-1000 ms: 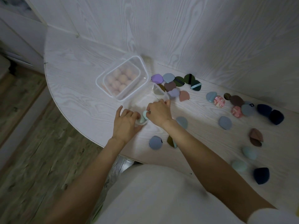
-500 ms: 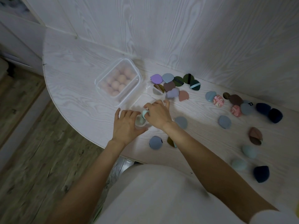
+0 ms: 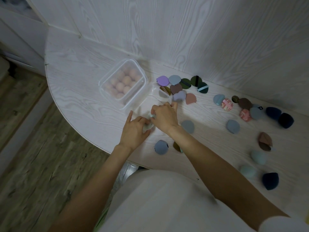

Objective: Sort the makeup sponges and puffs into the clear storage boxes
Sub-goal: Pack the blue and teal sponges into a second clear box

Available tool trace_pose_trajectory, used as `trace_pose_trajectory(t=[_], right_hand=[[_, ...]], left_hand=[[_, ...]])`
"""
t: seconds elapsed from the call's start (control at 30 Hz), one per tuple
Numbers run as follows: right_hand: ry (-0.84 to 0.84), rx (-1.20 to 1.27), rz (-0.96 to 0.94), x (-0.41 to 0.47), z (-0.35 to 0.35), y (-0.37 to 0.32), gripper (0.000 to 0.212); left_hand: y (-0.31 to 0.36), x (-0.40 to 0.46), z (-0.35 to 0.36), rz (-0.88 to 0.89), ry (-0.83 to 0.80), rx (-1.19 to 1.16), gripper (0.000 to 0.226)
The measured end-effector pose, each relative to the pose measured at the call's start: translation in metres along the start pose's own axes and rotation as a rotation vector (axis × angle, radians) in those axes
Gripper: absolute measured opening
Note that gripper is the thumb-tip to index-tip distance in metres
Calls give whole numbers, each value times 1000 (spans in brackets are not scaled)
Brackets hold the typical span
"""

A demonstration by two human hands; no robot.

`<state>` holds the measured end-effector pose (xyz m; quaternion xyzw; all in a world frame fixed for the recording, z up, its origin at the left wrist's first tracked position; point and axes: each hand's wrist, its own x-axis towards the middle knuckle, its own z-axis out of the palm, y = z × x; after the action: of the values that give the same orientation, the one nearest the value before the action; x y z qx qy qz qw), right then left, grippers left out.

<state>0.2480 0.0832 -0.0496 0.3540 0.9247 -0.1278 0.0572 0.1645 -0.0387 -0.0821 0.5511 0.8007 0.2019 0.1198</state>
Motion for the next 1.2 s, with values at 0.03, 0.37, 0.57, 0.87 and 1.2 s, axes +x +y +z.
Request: trace_pose_trajectory(t=[0.03, 0.37, 0.57, 0.87, 1.2], right_hand=[[-11, -19, -1, 1, -1, 0, 23], [-18, 60, -3, -3, -3, 2, 32], [137, 409, -39, -31, -1, 31, 27], [158, 387, 4, -73, 11, 65, 38], [-41, 103, -197, -17, 8, 23, 47]], left_hand=[[0, 0, 0, -14, 0, -15, 26], [2, 6, 5, -18, -90, 134, 58], [7, 8, 5, -24, -94, 145, 48], [10, 8, -5, -37, -59, 132, 55], [16, 3, -9, -51, -92, 116, 44]])
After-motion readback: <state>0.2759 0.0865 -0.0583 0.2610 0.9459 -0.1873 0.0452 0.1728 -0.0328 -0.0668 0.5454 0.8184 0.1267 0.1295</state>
